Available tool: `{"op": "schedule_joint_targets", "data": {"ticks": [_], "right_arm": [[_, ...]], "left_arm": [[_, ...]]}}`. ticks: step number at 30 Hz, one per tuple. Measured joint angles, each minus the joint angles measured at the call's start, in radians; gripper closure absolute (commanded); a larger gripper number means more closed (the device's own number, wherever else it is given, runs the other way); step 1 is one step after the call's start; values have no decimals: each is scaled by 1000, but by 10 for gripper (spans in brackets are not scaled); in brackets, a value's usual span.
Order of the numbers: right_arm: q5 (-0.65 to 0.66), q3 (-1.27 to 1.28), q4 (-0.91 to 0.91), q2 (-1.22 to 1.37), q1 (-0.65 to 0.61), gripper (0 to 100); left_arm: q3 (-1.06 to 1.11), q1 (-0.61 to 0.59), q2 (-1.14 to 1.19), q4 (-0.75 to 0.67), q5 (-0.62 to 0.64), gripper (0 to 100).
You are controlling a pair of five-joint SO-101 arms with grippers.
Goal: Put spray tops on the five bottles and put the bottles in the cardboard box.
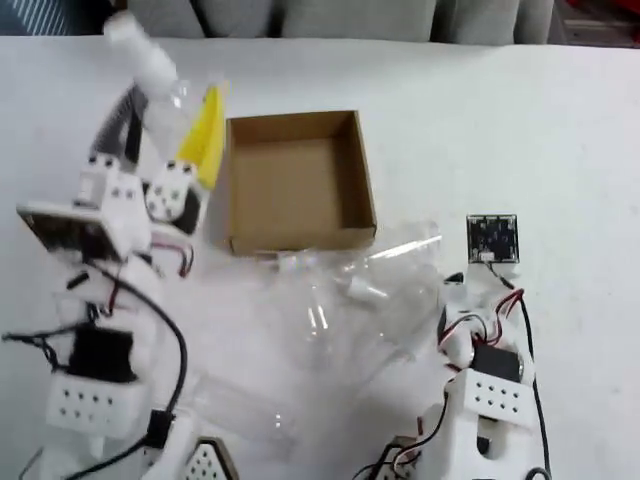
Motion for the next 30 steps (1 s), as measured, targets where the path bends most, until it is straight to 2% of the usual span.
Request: {"op": "schedule_joint_targets", "data": {"ticks": [14, 25, 30], "right_arm": [[3, 54, -118, 0, 0, 974], [3, 54, -120, 0, 0, 974], [3, 54, -121, 0, 0, 974]], "left_arm": [[-465, 0, 519, 0, 0, 972], [-629, -8, 844, -2, 3, 972], [-626, -52, 928, -106, 72, 972]]}}
